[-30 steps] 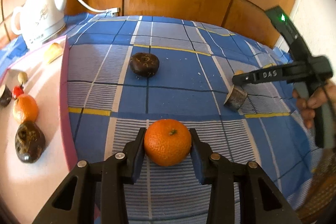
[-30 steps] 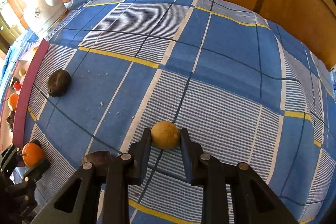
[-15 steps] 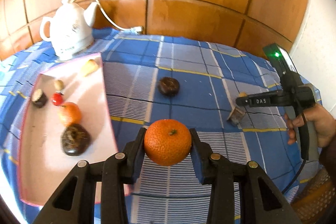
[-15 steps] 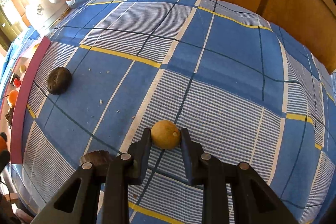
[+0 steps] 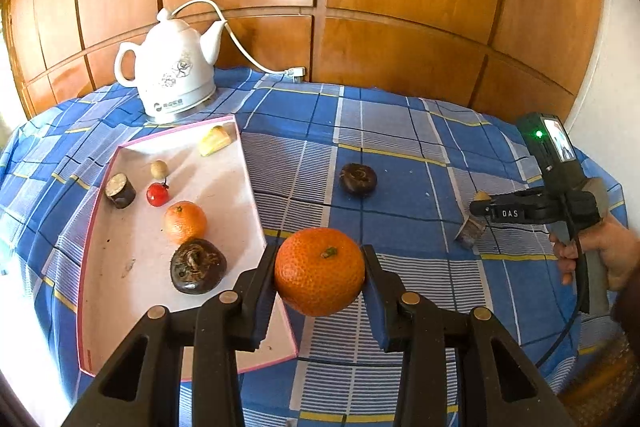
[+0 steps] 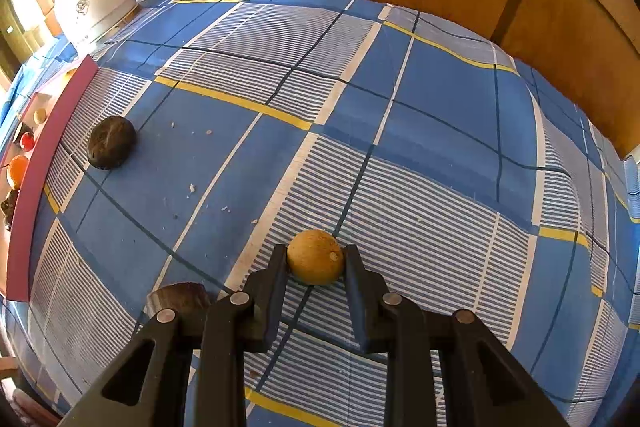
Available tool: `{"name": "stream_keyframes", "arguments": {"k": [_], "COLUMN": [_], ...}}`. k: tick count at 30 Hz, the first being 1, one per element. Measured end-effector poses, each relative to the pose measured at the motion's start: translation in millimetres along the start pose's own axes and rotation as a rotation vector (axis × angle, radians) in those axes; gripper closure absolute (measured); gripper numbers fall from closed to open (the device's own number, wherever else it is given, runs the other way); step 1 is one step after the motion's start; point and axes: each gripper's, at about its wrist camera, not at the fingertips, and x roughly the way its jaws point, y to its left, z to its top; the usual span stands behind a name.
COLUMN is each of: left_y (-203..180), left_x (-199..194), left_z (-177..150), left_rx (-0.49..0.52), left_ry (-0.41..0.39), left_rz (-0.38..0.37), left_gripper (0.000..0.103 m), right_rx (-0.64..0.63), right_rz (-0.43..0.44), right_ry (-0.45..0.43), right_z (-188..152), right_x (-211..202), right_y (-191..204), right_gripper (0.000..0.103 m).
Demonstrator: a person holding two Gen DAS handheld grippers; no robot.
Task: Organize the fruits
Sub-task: 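Carry the orange into the pink tray and open the left gripper while the right holds the yellow fruit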
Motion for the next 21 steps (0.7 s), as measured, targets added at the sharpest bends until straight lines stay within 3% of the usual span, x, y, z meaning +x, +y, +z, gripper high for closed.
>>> {"name": "stream_keyframes", "arguments": {"k": [21], "left_y": [20], "left_x": [-3], "left_z": [2], "left_rx": [-0.063], "left_ry": [-0.005], "left_rz": [0.017], "left_gripper": [0.063], "right_rx": [-0.026], "right_rz": [-0.012], "right_ry": [-0.009], "right_z": [-2], "right_x": [-3], "right_y": [6], "right_gripper": [0.075]}}
